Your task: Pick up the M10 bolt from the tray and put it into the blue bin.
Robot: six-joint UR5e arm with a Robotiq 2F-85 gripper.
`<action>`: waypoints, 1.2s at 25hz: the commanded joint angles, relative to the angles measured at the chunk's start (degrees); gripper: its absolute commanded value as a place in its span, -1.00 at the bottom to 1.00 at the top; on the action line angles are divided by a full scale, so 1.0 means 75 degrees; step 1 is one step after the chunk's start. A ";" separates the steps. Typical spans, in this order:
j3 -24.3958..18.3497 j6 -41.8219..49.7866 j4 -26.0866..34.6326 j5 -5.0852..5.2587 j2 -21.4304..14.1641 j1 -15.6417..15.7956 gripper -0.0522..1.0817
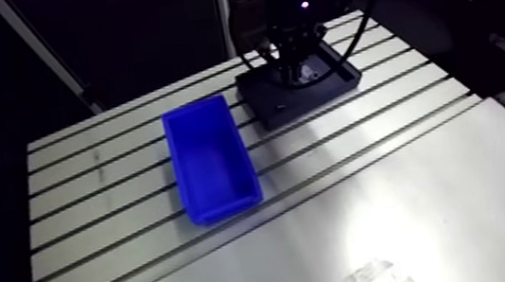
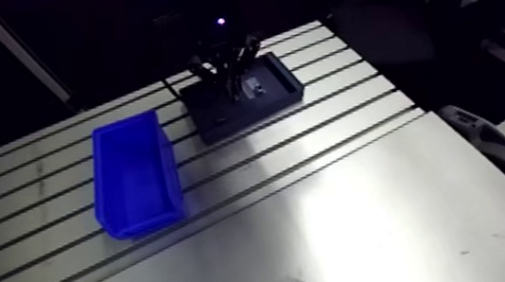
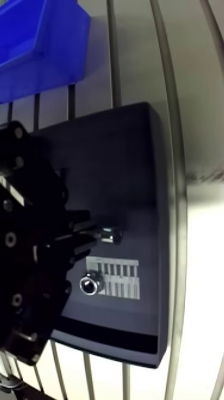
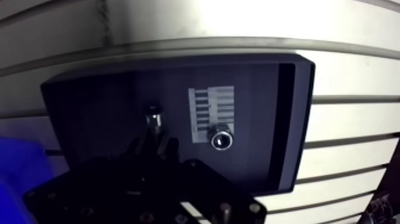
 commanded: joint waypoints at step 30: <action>-0.0870 -0.3307 0.3018 -0.0025 -0.2372 0.0391 0.95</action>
